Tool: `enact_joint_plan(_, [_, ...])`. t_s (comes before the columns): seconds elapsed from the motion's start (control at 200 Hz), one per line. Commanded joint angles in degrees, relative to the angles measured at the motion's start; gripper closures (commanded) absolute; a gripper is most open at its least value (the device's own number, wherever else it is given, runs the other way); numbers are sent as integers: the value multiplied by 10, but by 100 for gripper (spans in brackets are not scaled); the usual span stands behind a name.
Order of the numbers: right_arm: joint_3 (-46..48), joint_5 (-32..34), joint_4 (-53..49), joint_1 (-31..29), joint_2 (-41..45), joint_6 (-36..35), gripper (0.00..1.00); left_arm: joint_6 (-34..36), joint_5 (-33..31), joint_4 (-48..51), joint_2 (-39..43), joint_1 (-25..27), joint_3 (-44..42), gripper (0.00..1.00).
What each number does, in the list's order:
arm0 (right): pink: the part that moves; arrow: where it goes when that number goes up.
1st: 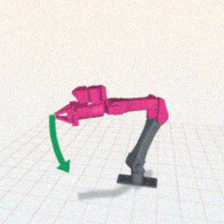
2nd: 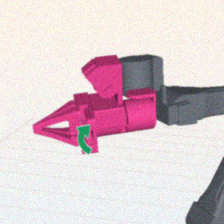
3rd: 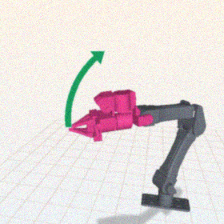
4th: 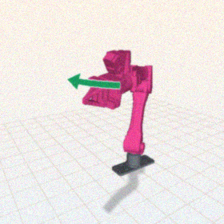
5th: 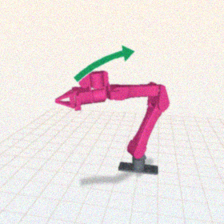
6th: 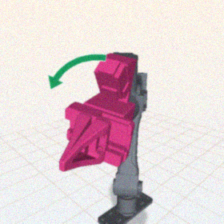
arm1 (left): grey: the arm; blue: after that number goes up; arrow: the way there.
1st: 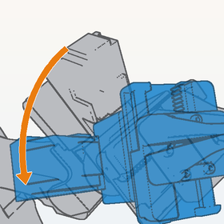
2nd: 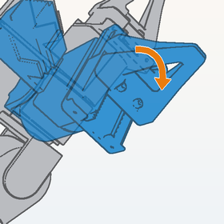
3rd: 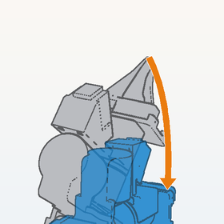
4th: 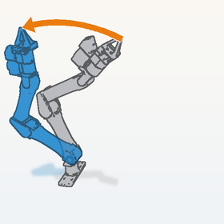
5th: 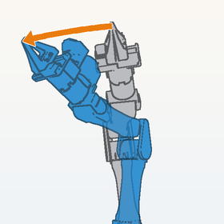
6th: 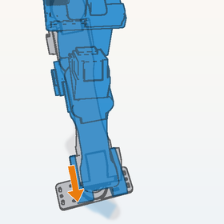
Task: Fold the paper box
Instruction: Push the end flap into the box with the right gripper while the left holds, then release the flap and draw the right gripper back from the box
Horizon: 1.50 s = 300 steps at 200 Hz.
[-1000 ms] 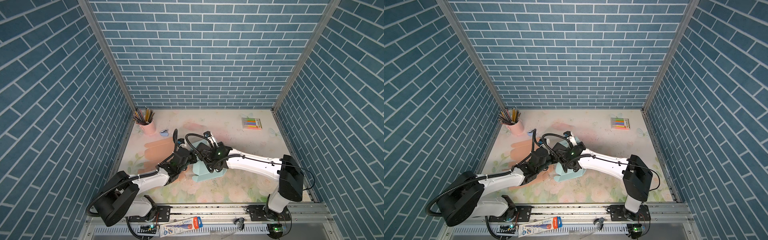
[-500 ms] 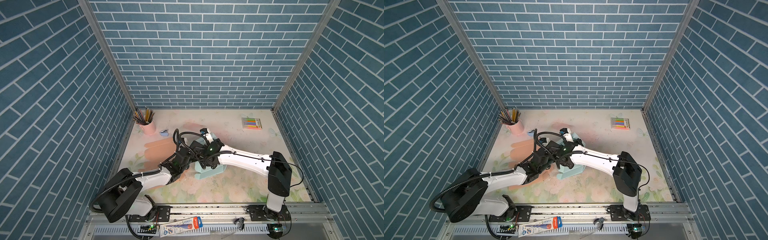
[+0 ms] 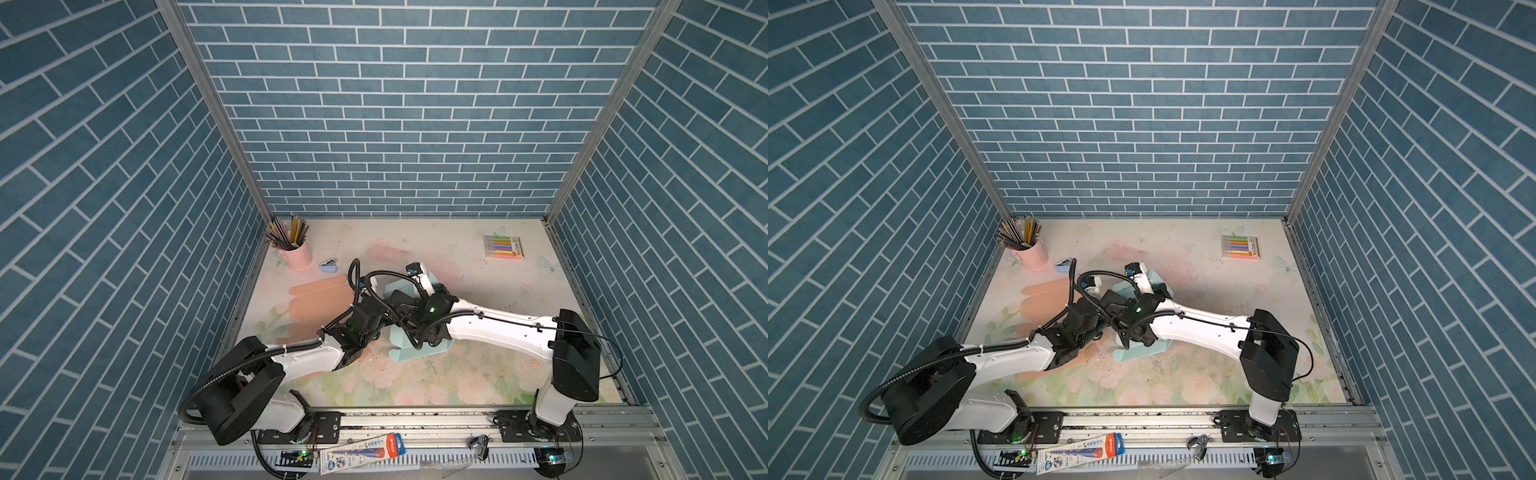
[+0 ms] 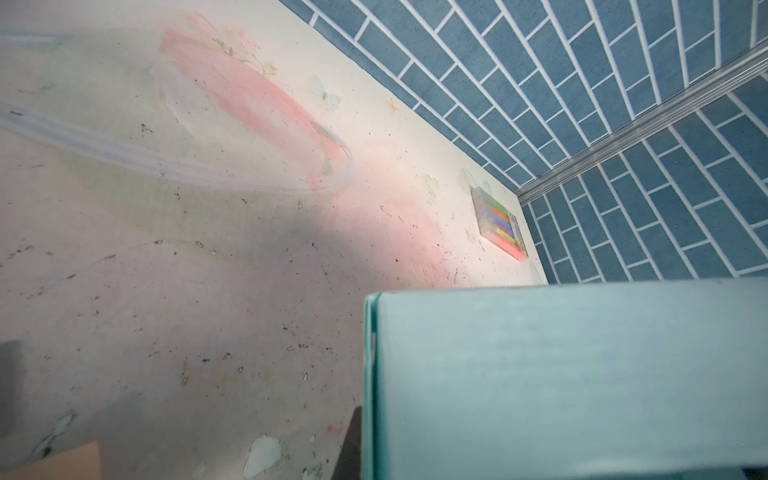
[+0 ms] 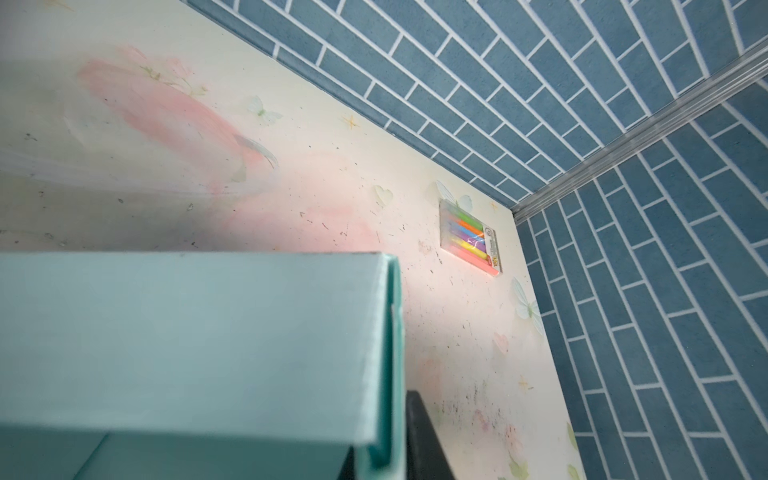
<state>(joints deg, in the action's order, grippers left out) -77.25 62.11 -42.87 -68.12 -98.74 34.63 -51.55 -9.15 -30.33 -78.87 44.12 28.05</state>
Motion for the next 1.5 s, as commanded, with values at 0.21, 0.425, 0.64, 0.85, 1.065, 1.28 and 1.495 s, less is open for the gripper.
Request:
enact_joint_plan(0.21, [31, -5, 45, -7, 38, -1, 82, 1, -4, -10, 20, 4, 15, 100])
enact_joint_plan(0.425, [35, -9, 53, -7, 44, -4, 80, 3, -3, -4, 21, 4, 18, 100])
enact_joint_plan(0.64, [50, -19, 70, -12, 64, -11, 71, 3, -3, -5, 23, 3, 17, 100])
enact_joint_plan(0.85, [64, -34, 91, -22, 86, -24, 59, 11, -13, 1, 21, 3, 17, 100])
enact_joint_plan(1.065, [113, -100, 152, -30, 163, -45, 40, 30, -18, 13, 27, 1, 20, 100])
enact_joint_plan(1.28, [160, -211, 212, -31, 279, -67, 27, 99, -15, 50, 44, -2, 37, 100])
enact_joint_plan(1.495, [204, -419, 261, 50, 366, -60, 20, 197, 13, 69, 54, -2, 51, 100])
